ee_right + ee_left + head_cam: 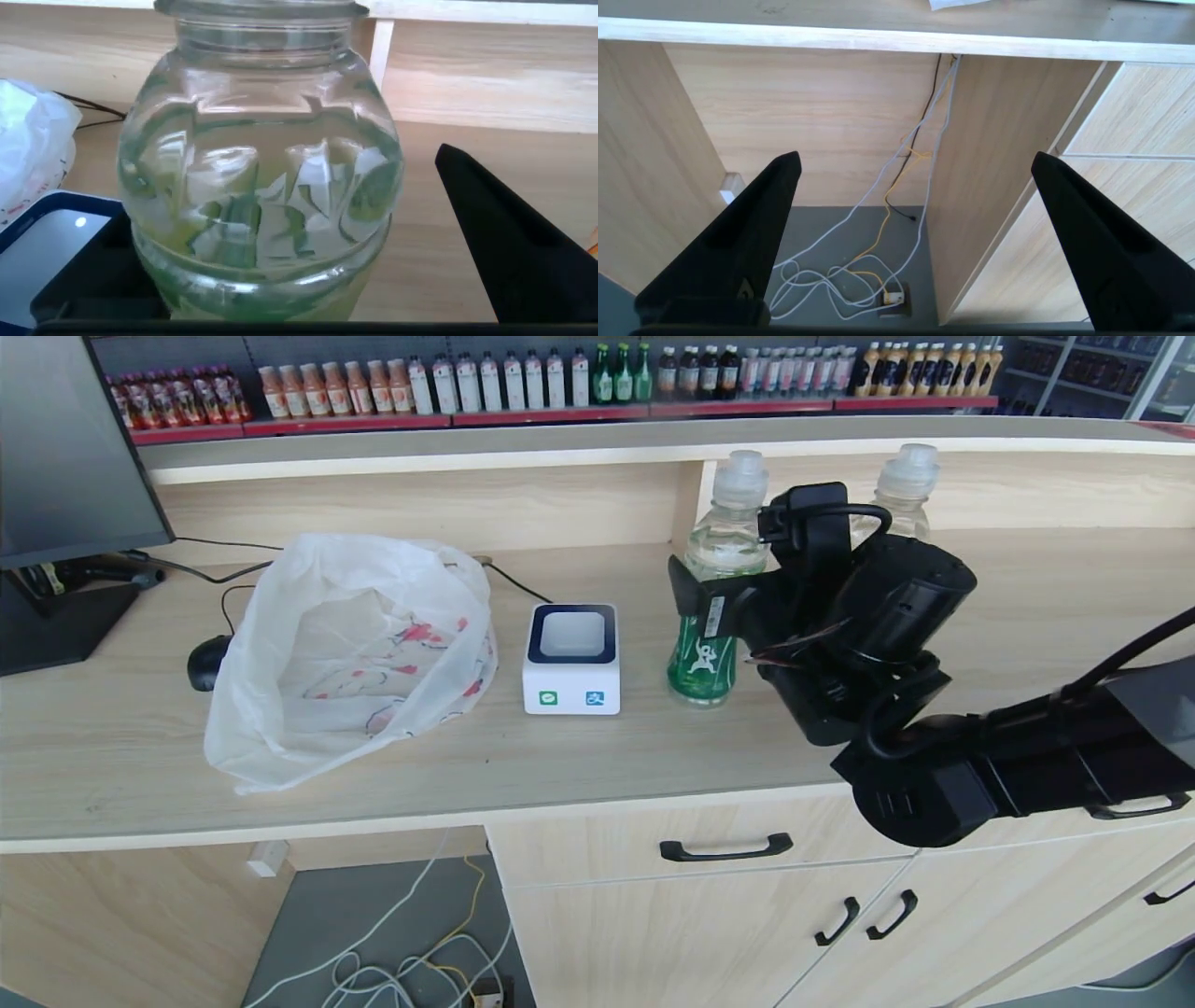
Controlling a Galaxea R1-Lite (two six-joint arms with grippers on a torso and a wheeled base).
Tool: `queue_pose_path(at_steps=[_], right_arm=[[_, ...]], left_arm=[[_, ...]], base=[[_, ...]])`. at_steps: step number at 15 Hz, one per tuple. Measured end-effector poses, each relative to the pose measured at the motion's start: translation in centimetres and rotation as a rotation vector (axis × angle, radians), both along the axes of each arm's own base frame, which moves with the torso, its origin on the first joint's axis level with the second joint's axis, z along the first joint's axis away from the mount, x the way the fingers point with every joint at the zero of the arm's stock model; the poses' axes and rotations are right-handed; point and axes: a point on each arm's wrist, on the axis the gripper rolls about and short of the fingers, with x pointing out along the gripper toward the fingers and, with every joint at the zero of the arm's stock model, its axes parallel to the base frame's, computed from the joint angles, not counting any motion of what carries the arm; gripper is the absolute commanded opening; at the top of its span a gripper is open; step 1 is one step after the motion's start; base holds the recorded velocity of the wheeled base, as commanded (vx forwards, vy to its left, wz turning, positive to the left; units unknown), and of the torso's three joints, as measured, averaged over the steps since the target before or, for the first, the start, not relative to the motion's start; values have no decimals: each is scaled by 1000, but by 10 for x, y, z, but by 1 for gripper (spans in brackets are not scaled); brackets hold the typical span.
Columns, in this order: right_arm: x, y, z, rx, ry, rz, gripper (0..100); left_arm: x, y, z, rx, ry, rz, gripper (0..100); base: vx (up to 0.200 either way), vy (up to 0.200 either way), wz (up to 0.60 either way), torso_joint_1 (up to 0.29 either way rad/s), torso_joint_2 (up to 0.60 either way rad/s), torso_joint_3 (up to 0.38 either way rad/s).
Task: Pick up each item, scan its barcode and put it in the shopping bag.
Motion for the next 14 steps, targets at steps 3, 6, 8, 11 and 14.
queue_pose_path(at_steps=[3,6,8,11,14], right_arm=[[3,2,-7,-5,0,-2,100],[3,3,-8,-7,3,1,100],[3,2,-8,-6,2,1,100],[3,2,-7,-3,0,1,100],[3,2,-5,10,-16,0,0]], left_arm=[[0,0,0,0,0,0,100],[0,0,0,0,0,0,100],[0,0,0,0,0,0,100],[0,0,0,0,0,0,100],[0,0,0,0,0,0,100]], base=[[0,0,0,0,0,0],[0,0,0,0,0,0],[0,0,0,0,0,0],[0,0,0,0,0,0],[0,0,0,0,0,0]])
